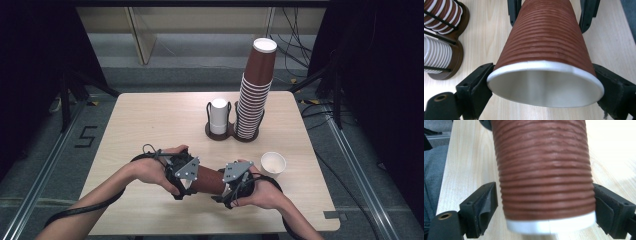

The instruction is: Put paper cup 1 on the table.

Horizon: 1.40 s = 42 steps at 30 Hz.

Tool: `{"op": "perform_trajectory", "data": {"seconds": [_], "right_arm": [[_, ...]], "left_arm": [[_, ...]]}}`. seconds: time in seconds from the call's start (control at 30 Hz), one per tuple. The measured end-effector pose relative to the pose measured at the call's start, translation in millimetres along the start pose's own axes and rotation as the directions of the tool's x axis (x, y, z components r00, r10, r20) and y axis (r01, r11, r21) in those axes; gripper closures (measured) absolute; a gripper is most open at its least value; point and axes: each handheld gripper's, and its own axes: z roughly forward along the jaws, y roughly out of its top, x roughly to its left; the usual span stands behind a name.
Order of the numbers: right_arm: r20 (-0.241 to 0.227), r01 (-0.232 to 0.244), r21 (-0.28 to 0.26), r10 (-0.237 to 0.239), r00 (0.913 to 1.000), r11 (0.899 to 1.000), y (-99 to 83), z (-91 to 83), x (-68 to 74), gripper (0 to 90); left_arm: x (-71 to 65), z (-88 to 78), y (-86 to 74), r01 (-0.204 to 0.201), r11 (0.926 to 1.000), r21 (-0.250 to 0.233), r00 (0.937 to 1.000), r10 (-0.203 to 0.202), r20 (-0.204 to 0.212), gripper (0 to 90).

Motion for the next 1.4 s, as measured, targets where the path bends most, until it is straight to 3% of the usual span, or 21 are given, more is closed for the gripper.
{"op": "perform_trajectory", "data": {"seconds": [0.03,0.13,0.33,0.47,0.53,0.57,0.77,0.8,0.9,1.0,1.03,1.07,1.27,1.4], "right_arm": [[-0.003,-0.037,0.016,0.037,0.9993,0.999,-0.5,-0.5,2.7,13.5],[0.005,0.01,0.027,-0.01,0.9999,1.0,-0.1,-0.5,1.3,12.8],[0.02,-0.004,0.054,0.003,0.9998,0.999,0.6,-1.7,2.2,11.4],[0.035,-0.016,0.077,0.013,0.9993,0.997,1.0,-2.3,3.0,11.4],[0.043,0.029,0.074,-0.032,0.9986,0.997,1.6,-2.1,0.4,11.4],[0.05,-0.042,0.089,0.038,0.998,0.995,1.0,-2.9,5.0,11.4],[0.069,0.016,0.085,-0.022,0.9974,0.996,3.9,-2.5,1.6,11.5],[0.069,-0.004,0.087,-0.002,0.9976,0.996,4.4,-2.6,2.8,11.5],[0.072,0.003,0.081,-0.009,0.9974,0.997,6.8,-1.6,3.1,11.5],[0.07,0.004,0.08,-0.009,0.9975,0.997,9.0,-0.7,4.1,11.5],[0.071,0.036,0.074,-0.041,0.9966,0.997,9.9,-0.4,2.5,11.5],[0.069,0.023,0.075,-0.028,0.9973,0.997,10.0,-0.5,3.0,11.6],[0.081,0.005,0.058,-0.009,0.9967,0.998,11.8,-1.4,4.2,11.9],[0.081,0.019,0.043,-0.022,0.9965,0.999,16.8,0.3,4.8,13.1]], "left_arm": [[0.4,-0.8,0.4,-0.005,0.9999,0.01,1.0,0.005,0.001,11.0],[2.4,-4.4,2.3,-0.008,0.9992,0.039,1.0,0.008,0.004,11.0],[6.8,-11.2,5.8,-0.004,0.994,0.109,0.9999,0.003,0.01,10.9],[8.5,-11.4,6.8,-0.014,0.9821,0.188,0.9998,0.012,0.015,10.8],[9.1,-11.5,7.3,-0.013,0.9784,0.207,0.9997,0.009,0.021,10.8],[9.3,-11.7,7.8,-0.014,0.9771,0.212,0.9997,0.009,0.022,10.8],[10.0,-11.7,12.0,-0.022,0.966,0.258,0.9994,0.014,0.033,10.8],[10.3,-11.1,12.8,-0.026,0.9636,0.266,0.9994,0.018,0.031,10.8],[11.3,-9.4,15.3,-0.036,0.9546,0.296,0.9993,0.03,0.024,10.7],[12.1,-8.9,17.2,-0.038,0.9509,0.307,0.9992,0.032,0.025,10.6],[12.2,-8.8,17.6,-0.041,0.949,0.312,0.9991,0.036,0.021,10.6],[12.6,-8.7,17.9,-0.042,0.9477,0.316,0.9991,0.038,0.021,10.6],[12.3,-7.9,19.2,-0.045,0.9486,0.313,0.9989,0.037,0.029,10.7],[11.8,-6.3,20.9,-0.051,0.9485,0.313,0.9985,0.042,0.035,10.6]]}}
